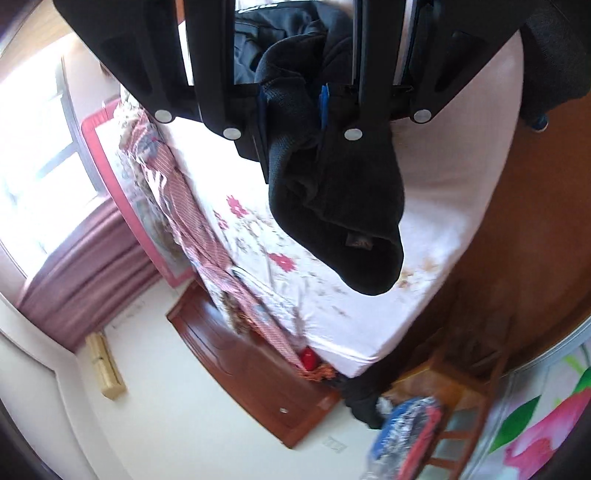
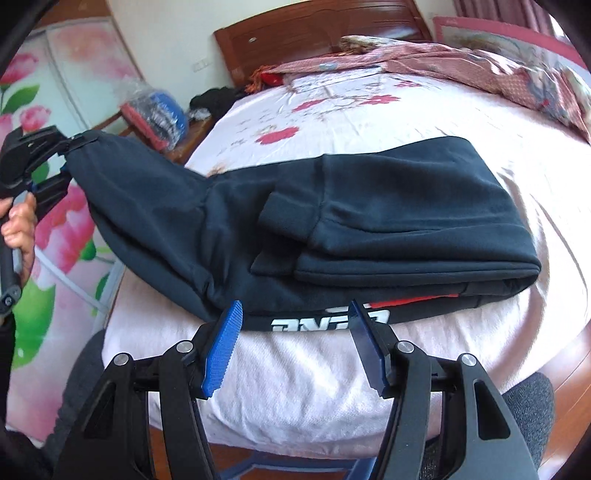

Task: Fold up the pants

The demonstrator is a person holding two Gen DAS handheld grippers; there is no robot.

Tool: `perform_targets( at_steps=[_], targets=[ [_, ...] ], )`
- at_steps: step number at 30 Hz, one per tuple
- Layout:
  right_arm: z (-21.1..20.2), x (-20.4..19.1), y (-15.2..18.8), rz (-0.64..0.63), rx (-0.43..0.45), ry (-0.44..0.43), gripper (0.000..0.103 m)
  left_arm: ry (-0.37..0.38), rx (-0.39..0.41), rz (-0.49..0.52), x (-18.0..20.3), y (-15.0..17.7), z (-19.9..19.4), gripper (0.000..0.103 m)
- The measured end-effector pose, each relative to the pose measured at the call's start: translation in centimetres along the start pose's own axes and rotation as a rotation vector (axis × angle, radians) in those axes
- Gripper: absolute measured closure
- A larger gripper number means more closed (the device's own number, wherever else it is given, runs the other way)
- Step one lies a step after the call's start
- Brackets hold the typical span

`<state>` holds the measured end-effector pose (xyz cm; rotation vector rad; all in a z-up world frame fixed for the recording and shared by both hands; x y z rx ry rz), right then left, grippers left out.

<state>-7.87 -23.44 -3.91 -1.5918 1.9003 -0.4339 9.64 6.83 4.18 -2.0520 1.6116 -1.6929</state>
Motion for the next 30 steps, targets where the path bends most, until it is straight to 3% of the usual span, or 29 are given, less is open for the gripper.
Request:
perform_targets(
  at_steps=[6,12,15,17,19,20,22,24,25,28,29,30],
  targets=[
    [-1.8,8.2,0.2,0.397,0.042,-0.023,0.044,0.191,-0.137,0.189,10.6,2.1,4.4,0.084],
    [-4.6,14.9,1.9,0.618,0.080,0.006,0.044,0.321,-0.301,0.369,18.9,8.5,10.0,0.084],
    [-5.7,17.0,2.9,0.673,0.102,0.032,0.044,0.313,-0.416,0.474,21.0,13.6,12.7,0.084],
    [-6.1,17.9,3.4,0.705,0.111,0.039,0.044,0.228,-0.492,0.570,21.1,17.4,15.3,0.082],
    [-6.2,18.5,3.8,0.725,0.114,0.054,0.044,0.192,-0.582,0.674,20.9,21.4,17.0,0.074],
    [-6.2,18.9,4.0,0.731,0.112,0.057,0.044,0.174,-0.623,0.709,20.7,23.2,17.7,0.076],
    [-5.9,19.2,4.2,0.736,0.105,0.054,0.044,0.248,-0.712,0.742,20.5,26.6,17.5,0.071],
    [-5.8,19.3,4.1,0.738,0.110,0.060,0.044,0.237,-0.749,0.791,21.5,28.9,15.8,0.063],
    [-6.3,20.0,4.1,0.740,0.121,0.061,0.044,0.267,-0.754,0.803,21.8,29.1,14.4,0.052],
    [-6.4,20.6,2.0,0.728,0.141,0.015,0.041,0.353,-0.764,0.855,22.1,27.7,9.1,0.049],
    [-6.5,20.3,0.7,0.697,0.165,-0.009,0.041,0.357,-0.723,0.870,21.8,26.4,7.2,0.037],
    [-6.5,19.9,-0.7,0.662,0.180,-0.024,0.040,0.333,-0.675,0.881,21.6,25.3,5.9,0.032]
  ],
)
Point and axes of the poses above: each gripper's, at about its wrist camera, not at the fingertips, and z roughly the way its jaws point, x to its right, y to its underside, the point moved 4 cm from there along z, roughly the way its jaws point, and after that the axes turned 7 degrees about y, right-handed, at the moved point
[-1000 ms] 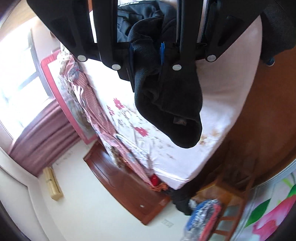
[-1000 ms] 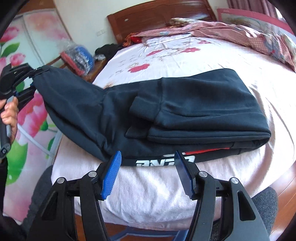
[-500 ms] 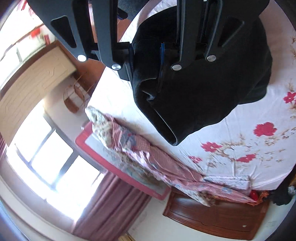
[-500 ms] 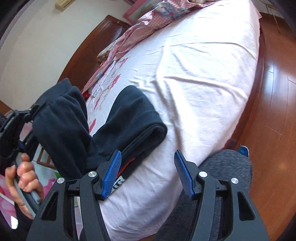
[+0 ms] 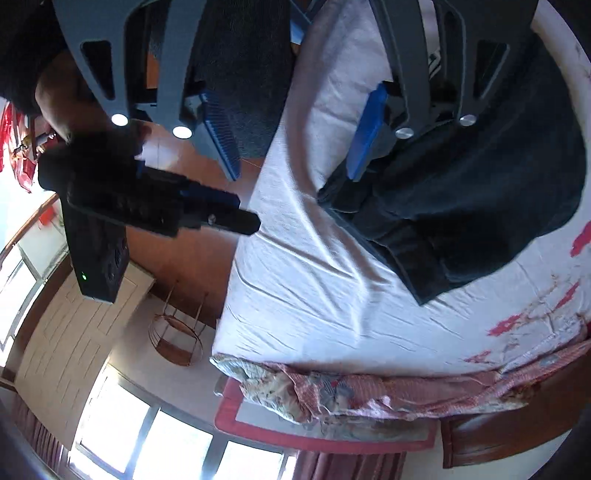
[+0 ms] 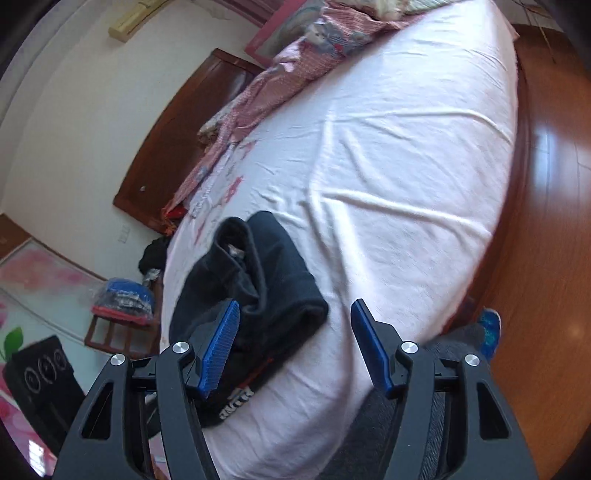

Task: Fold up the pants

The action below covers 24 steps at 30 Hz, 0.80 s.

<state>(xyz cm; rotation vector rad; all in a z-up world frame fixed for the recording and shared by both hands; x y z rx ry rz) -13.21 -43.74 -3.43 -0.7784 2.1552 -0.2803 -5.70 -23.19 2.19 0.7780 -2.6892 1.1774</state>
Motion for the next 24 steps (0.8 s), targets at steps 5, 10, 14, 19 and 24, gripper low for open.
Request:
perform_targets(
  at_steps=[5,10,14,19,24],
  targets=[
    [5.0,-5.5,-2.2,-0.104,-0.151,-0.113,0.038,-0.232,0.158,-0.140,-7.8,1.6,-10.4,0.024],
    [8.0,-8.6,-1.8,-0.255,-0.206,-0.056,0.038,-0.394,0.197,-0.392,-15.8,7.0,-15.1,0.024],
    [9.5,-8.9,-1.2,-0.322,-0.225,-0.010,0.038,-0.382,0.206,-0.547,-17.5,11.7,-14.8,0.024],
    [11.8,-9.0,-0.6,-0.399,-0.261,0.045,0.038,-0.394,0.119,-0.517,-16.2,13.0,-11.0,0.024],
    [11.7,-9.7,-0.4,-0.509,-0.267,0.078,0.087,-0.377,0.118,-0.493,-15.5,11.8,-10.8,0.023]
  ],
)
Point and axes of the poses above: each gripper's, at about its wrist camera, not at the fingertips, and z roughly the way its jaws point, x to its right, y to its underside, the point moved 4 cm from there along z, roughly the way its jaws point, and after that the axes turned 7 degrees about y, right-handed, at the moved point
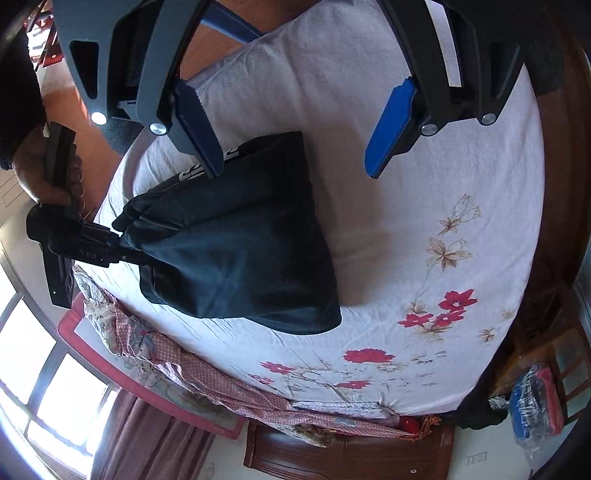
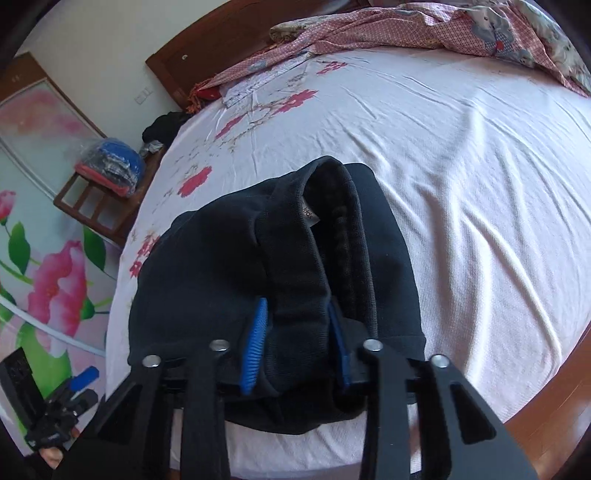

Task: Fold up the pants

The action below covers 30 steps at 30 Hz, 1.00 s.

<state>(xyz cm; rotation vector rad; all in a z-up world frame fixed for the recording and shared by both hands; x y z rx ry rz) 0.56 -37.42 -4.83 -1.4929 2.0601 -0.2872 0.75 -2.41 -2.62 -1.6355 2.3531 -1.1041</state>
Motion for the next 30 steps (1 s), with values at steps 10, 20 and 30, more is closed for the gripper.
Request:
perform_targets(
  at_steps=[10,20,30],
  targets=[
    [-3.8,1.0,1.3,-0.085,0.005,0.123,0.097,0.006,-0.010,-0.022,0.2,-0.3,0.1,0.019],
    [-5.7,6.2,3.1,0.204,0.064,0.216,0.047,0.006,-0.047,0.060,1.3,-1.1,1.3,0.018],
    [1.2,-4.3,-6.1,-0.107,0.122,0.122,0.051,0.069,0.033,0.160,5.0,-9.1,7.9,0.013]
  ],
)
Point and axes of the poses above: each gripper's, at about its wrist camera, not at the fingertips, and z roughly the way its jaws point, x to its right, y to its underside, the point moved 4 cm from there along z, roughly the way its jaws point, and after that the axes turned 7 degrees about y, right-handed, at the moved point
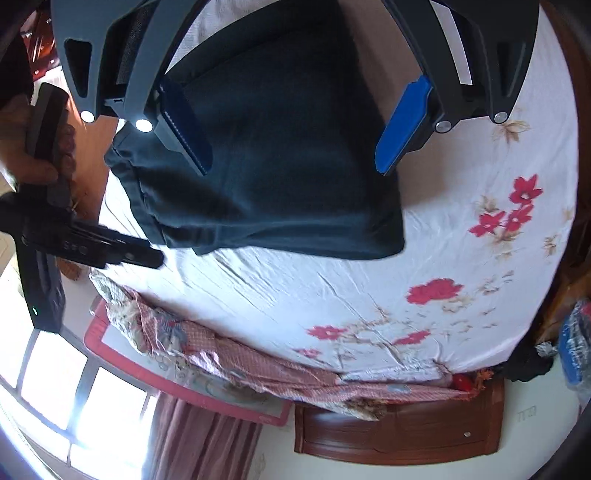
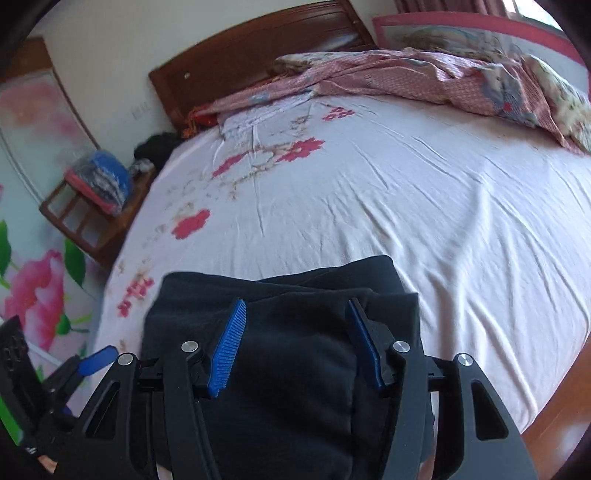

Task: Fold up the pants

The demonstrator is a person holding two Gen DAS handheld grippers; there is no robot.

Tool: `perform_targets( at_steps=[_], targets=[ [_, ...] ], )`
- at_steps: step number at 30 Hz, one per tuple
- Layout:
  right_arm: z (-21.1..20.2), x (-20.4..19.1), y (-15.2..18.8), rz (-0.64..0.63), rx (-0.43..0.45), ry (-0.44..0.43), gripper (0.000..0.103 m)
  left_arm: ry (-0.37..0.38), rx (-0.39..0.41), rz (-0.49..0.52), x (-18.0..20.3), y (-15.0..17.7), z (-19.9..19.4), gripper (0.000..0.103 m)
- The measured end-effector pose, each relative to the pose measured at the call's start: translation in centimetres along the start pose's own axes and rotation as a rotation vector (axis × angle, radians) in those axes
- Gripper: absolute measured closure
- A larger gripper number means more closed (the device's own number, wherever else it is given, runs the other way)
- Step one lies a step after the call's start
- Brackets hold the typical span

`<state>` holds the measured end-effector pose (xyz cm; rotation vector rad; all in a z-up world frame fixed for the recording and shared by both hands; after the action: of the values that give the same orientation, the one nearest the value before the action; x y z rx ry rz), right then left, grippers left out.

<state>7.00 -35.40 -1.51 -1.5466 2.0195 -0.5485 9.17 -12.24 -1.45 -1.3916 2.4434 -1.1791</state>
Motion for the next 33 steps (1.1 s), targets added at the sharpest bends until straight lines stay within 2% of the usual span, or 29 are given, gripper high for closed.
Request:
perform_targets(
  at_steps=[1,2,4,5,10,11,12,14,16,17,18,19,21,23,24,25,26,27,30,32,33],
  targets=[
    [1.6,-0.9,0.0,-0.070,-0.023,0.034,0.055,-0.011,-0.047,0.007,0.3,0.8,1.3,0.015],
    [3.2,-1.1,0.3,-0.117,-0.055,0.099,0.057,0.010,-0.116,0.029,0.9,2.0,2.7,0.014],
    [5.8,-0.7,1.2,-0.194,-0.111,0.157,0.068,-0.069,-0.151,0.126,1.7,4.5,3.9,0.015],
    [6.6,-0.2,1.5,-0.212,-0.117,0.181,0.071,-0.080,-0.163,0.173,2.2,5.5,4.1,0.015],
    [6.2,0.7,1.1,-0.181,-0.099,0.140,0.073,-0.089,-0.164,0.232,2.6,7.2,3.3,0.015],
    [5.9,0.9,0.8,-0.154,-0.112,0.129,0.077,-0.092,-0.166,0.233,2.6,7.1,3.2,0.015],
    [5.1,1.4,0.7,-0.110,-0.122,0.107,0.078,-0.097,-0.176,0.228,2.5,6.8,3.0,0.015],
    [2.1,2.4,0.1,-0.070,-0.075,0.114,0.077,-0.114,-0.167,0.228,2.7,6.1,1.7,0.015],
    [-0.6,3.3,0.2,-0.072,-0.047,0.121,0.065,-0.093,-0.147,0.219,2.6,5.9,-0.2,0.015],
    [-1.6,4.0,0.5,-0.056,-0.045,0.125,0.051,-0.078,-0.122,0.210,2.4,5.6,-1.6,0.015],
    [-2.2,4.9,0.9,-0.037,-0.059,0.119,0.042,-0.060,-0.084,0.197,1.9,5.3,-2.9,0.015],
    [-2.6,5.9,1.4,-0.002,-0.072,0.097,0.041,-0.055,-0.056,0.179,1.2,4.8,-3.8,0.013],
    [-2.6,7.8,2.6,0.102,-0.111,-0.015,0.034,-0.056,-0.040,0.102,-1.3,3.7,-4.7,0.012],
    [-1.8,9.9,3.6,0.221,-0.141,-0.118,0.034,-0.016,-0.026,-0.037,-4.5,2.4,-4.7,0.012],
    [-1.2,10.7,4.2,0.267,-0.169,-0.142,0.034,0.042,-0.032,-0.122,-6.0,2.1,-4.2,0.012],
    [-0.5,11.1,4.9,0.292,-0.196,-0.166,0.034,0.136,-0.048,-0.217,-7.6,2.0,-3.4,0.011],
    [0.1,11.1,5.6,0.296,-0.218,-0.188,0.034,0.182,-0.061,-0.309,-8.8,2.1,-2.5,0.011],
    [0.4,11.1,6.1,0.301,-0.229,-0.199,0.034,0.162,-0.072,-0.373,-9.8,2.3,-1.7,0.011],
    [1.3,11.0,7.3,0.351,-0.251,-0.275,0.033,0.244,-0.109,-0.453,-10.3,3.1,0.7,0.011],
    [1.5,10.8,7.6,0.349,-0.243,-0.287,0.034,0.322,-0.128,-0.508,-9.9,3.8,1.9,0.011],
    [1.7,10.7,7.6,0.345,-0.247,-0.289,0.033,0.335,-0.134,-0.521,-9.7,4.1,2.4,0.011]
  ],
)
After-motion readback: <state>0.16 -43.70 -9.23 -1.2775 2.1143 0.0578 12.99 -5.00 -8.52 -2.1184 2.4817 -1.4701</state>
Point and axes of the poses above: each gripper's, at about its wrist camera, not at the fingertips, and z roughly the way its jaws point, x to its right, y to its underside, the point moved 4 cm from there along z, roughly the way its jaws point, and after that the axes turned 7 degrees about y, right-handed, at the moved point
